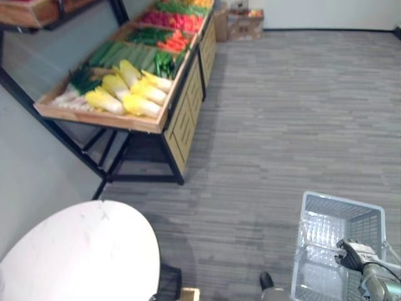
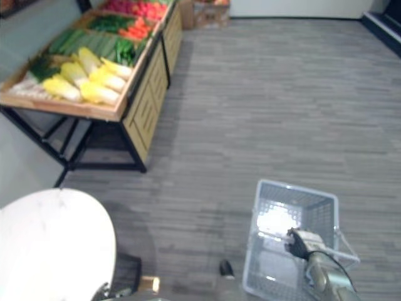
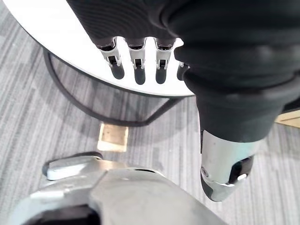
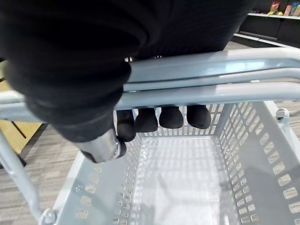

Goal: Pick vegetable in the basket

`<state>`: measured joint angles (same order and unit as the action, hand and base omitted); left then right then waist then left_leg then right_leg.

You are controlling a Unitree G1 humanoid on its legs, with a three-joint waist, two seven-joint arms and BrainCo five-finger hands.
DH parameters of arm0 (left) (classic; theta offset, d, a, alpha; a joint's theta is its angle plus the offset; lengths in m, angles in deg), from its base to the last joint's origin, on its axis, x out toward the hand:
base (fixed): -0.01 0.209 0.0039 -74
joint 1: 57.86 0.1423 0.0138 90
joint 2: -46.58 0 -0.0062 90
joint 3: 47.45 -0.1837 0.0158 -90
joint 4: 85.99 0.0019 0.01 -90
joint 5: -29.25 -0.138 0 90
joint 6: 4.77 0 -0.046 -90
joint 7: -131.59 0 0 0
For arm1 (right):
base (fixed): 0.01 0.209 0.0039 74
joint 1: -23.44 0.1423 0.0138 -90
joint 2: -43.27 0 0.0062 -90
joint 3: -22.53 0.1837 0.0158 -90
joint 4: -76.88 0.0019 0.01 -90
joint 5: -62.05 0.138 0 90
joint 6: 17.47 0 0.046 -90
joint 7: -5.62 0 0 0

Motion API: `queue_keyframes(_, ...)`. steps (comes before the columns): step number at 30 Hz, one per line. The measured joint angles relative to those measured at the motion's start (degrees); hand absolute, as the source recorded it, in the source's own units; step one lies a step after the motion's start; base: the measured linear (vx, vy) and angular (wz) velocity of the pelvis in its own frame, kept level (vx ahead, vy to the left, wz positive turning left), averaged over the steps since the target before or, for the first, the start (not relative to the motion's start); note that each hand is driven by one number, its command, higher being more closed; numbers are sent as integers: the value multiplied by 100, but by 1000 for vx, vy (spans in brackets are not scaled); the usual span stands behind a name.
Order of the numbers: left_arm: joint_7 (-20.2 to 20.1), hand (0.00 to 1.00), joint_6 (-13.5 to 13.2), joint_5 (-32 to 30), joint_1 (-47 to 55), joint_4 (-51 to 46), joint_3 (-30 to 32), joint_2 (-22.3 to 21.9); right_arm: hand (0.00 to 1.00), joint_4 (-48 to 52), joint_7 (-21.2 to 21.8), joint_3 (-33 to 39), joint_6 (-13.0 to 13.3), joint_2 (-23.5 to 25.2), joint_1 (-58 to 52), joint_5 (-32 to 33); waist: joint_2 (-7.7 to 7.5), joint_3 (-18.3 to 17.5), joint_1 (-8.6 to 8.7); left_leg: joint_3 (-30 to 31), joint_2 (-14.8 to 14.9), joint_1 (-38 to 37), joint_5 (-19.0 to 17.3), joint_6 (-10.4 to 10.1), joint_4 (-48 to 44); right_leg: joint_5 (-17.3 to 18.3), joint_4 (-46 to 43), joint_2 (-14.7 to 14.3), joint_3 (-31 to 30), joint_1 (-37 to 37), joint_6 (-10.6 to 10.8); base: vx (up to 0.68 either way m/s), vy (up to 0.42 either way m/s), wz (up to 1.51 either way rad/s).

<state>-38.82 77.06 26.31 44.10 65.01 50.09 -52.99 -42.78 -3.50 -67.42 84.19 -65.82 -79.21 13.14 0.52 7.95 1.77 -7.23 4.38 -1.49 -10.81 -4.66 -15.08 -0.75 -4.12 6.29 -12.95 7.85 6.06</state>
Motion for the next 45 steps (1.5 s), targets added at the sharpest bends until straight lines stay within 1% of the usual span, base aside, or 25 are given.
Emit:
queue_keyframes(2,-1,0,-1,-1,-14,-4,-35,-28,100,-29,2,9,26,4,47,21,113,-29,-8,4,20,-119,-168,2,345,-197,292,-63,11,-12,44,-14,110,-15)
queue_keyframes(3,-3,0,0,-1,-31,-3,-47,-27,100,-51,8,9,23,4,70,21,120,-30,-11,3,19,-137,-185,9,417,-261,346,-63,9,-22,103,-4,71,-9)
queue_keyframes(7,-7,0,-3,-2,-117,-5,-172,-25,100,-51,49,7,-48,18,-5,25,76,-10,0,-50,23,-271,-259,14,626,-423,685,-68,-71,-136,122,-14,38,-15)
queue_keyframes(11,-101,0,-3,-1,-104,1,-337,13,100,-51,72,7,-66,107,-22,31,27,-68,-26,-323,19,-369,-350,15,759,-572,932,-42,-96,-132,101,-15,23,-37)
queue_keyframes(14,-112,0,-8,-3,-146,58,-522,81,100,-121,78,4,-127,215,-77,31,15,-141,-7,-381,19,-371,-359,15,799,-713,1014,-20,-12,-110,180,9,0,-14)
queue_keyframes(18,-130,0,-8,-3,-165,59,-562,87,100,-259,85,-5,-135,238,-87,31,59,-210,-23,-333,45,-371,-358,15,807,-733,1019,-57,5,-103,209,8,-6,0)
queue_keyframes(22,-131,0,-6,-6,-163,64,-620,107,100,-265,87,-5,-137,238,-92,31,29,-226,-24,-332,27,-422,-357,16,876,-733,1000,-54,5,-105,209,-2,-2,-3)
queue_keyframes(24,-136,0,-6,-7,-161,60,-723,118,100,-277,88,-5,-136,243,-39,30,42,-233,-39,-327,22,-472,-349,30,893,-607,472,-150,8,140,155,-17,-14,-23)
queue_keyframes(25,-139,0,-5,-7,-168,63,-756,147,100,-277,86,-2,-137,258,11,30,1,-195,-21,-319,22,-509,-351,36,898,-414,-300,-247,17,466,135,-86,-21,-29)
queue_keyframes(26,-159,0,-6,-7,-177,64,-830,164,100,-271,85,73,-149,337,14,30,8,-166,-16,-316,41,-592,-392,101,887,-347,-1377,-392,44,938,88,-81,-15,-18)
queue_keyframes(27,-174,0,-6,-10,-178,64,-855,198,100,-259,85,118,-156,412,2,29,-33,-124,6,-299,33,-656,-433,155,879,-351,-1913,-454,75,1129,84,-132,-18,3)
queue_keyframes(28,-189,0,-4,-9,-175,76,-892,292,100,-199,82,170,-168,565,-65,29,-155,-7,91,-271,7,-890,-553,256,858,-364,-2604,-425,122,1245,83,-105,0,9)
queue_keyframes(30,-188,0,5,-7,-99,170,-882,330,100,-150,79,168,-177,727,-129,24,-182,7,153,-222,-19,-1048,-610,352,842,-384,-3019,-290,298,1361,71,-78,16,8)
queue_keyframes(31,-189,0,16,-4,-74,182,-869,331,100,-152,78,169,-186,740,-133,20,-237,29,222,-153,-77,-1055,-591,399,880,-242,-3107,-148,534,1443,-103,2,24,17)
queue_keyframes(32,-189,0,33,-3,-75,180,-827,349,100,-153,77,180,-210,727,-129,21,-236,42,245,-134,-76,-1033,-583,414,914,-210,-2888,-83,661,1435,-153,66,14,16)
queue_keyframes(35,-187,0,108,-4,-101,158,-719,323,100,-165,78,185,-276,723,-59,0,-250,96,250,-84,-73,-977,-581,401,1005,-262,-1021,46,861,1210,-153,134,-44,6)
queue_keyframes(36,-185,0,111,-6,-103,127,-706,332,100,-162,77,186,-281,725,-58,-11,-269,97,258,-36,-83,-997,-603,303,1010,-301,-379,121,887,1062,-105,257,-144,19)
queue_keyframes(37,-177,0,119,-7,-138,100,-655,353,100,-170,78,216,-302,726,-58,-12,-329,199,271,8,-67,-1096,-674,140,1020,-726,-40,171,971,917,-92,280,-173,19)
queue_keyframes(38,-174,0,122,-9,-170,103,-639,318,100,-174,78,293,-328,726,-64,-17,-284,257,271,27,17,-1105,-712,42,1035,-936,-102,111,1031,914,-81,387,-251,31)
queue_keyframes(39,-176,0,110,-12,-271,92,-647,181,100,-174,77,511,-409,733,-63,-23,27,261,274,176,268,-1069,-670,-75,1098,-701,-390,-110,1239,1039,-136,331,-201,26)
queue_keyframes(40,-175,0,106,-12,-339,83,-643,161,100,-172,77,583,-418,736,-51,-30,92,269,268,274,338,-1069,-603,-135,1105,-570,-515,-160,1297,1116,-178,380,-230,25)
queue_keyframes(41,-168,0,100,-11,-415,46,-585,150,100,-169,80,620,-426,738,-32,-51,135,264,266,427,419,-1047,-406,-230,1093,-390,-848,-199,1358,1252,-284,228,-152,7)
queue_keyframes(42,-162,0,79,-12,-448,45,-543,139,100,-143,79,636,-425,736,-30,-51,194,228,270,494,458,-1010,-332,-260,1071,-322,-956,-201,1400,1272,-308,248,-204,21)
queue_keyframes(44,-117,0,67,-11,-564,46,-485,76,100,-31,49,704,-415,739,-105,-47,194,216,302,731,490,-702,-219,-279,481,78,-1334,-126,1617,1293,-400,214,-173,45)
queue_keyframes(45,-124,0,65,-13,-565,37,-481,60,100,-30,37,705,-414,738,-123,-46,186,213,318,816,478,-581,-192,-288,220,169,-1450,-89,1670,1287,-419,192,-147,49)
